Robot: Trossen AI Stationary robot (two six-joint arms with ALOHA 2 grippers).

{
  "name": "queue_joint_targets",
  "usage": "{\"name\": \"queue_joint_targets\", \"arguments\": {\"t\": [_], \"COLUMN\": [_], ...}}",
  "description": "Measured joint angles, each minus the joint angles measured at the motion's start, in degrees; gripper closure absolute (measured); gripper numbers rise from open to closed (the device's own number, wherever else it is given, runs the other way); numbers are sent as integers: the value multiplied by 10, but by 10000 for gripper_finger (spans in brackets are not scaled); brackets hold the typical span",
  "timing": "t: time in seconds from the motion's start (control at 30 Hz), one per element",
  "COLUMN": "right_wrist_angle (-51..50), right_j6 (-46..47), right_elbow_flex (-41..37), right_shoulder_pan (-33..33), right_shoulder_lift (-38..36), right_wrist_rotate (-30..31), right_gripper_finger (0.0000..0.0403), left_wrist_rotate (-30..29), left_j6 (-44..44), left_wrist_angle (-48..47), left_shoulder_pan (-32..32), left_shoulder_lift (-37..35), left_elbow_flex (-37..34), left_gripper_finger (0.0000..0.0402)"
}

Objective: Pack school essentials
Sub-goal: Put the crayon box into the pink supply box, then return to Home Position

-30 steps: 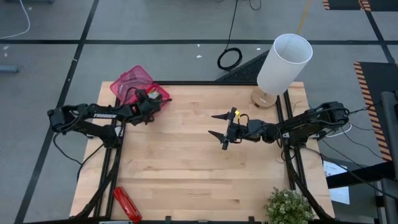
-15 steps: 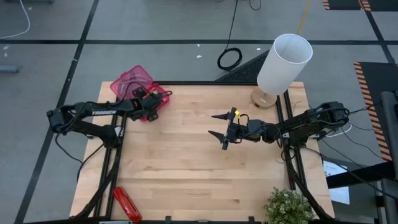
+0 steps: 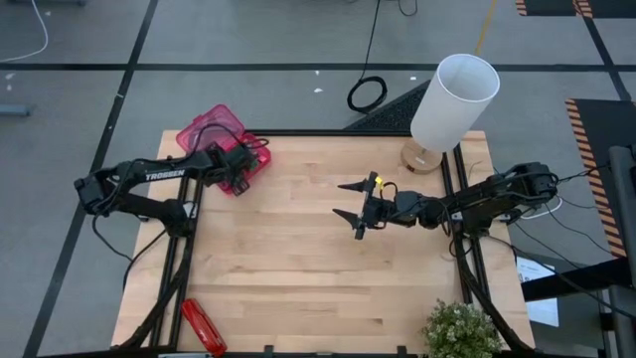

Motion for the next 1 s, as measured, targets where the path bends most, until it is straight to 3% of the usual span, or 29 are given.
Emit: {"name": "queue_joint_targets", "arguments": {"t": [0.33,0.67,1.0], "right_wrist_angle": [0,0,-15], "right_j6": [0,0,30], "right_elbow_flex": [0,0,0], "right_shoulder_pan": [0,-4,-12], "right_shoulder_lift": [0,0,0], "right_wrist_rotate": [0,0,0], "right_gripper_finger": [83,83,83], "left_wrist_rotate": [98,107,112], "left_j6": [-28,-48,-65], "left_wrist_angle": [2,5,84], "left_shoulder_pan": [26,34,-26], "left_shoulder_lift": [-12,-123,-224], "left_elbow_flex": [0,0,0], "left_gripper_finger": [174,174,174]}}
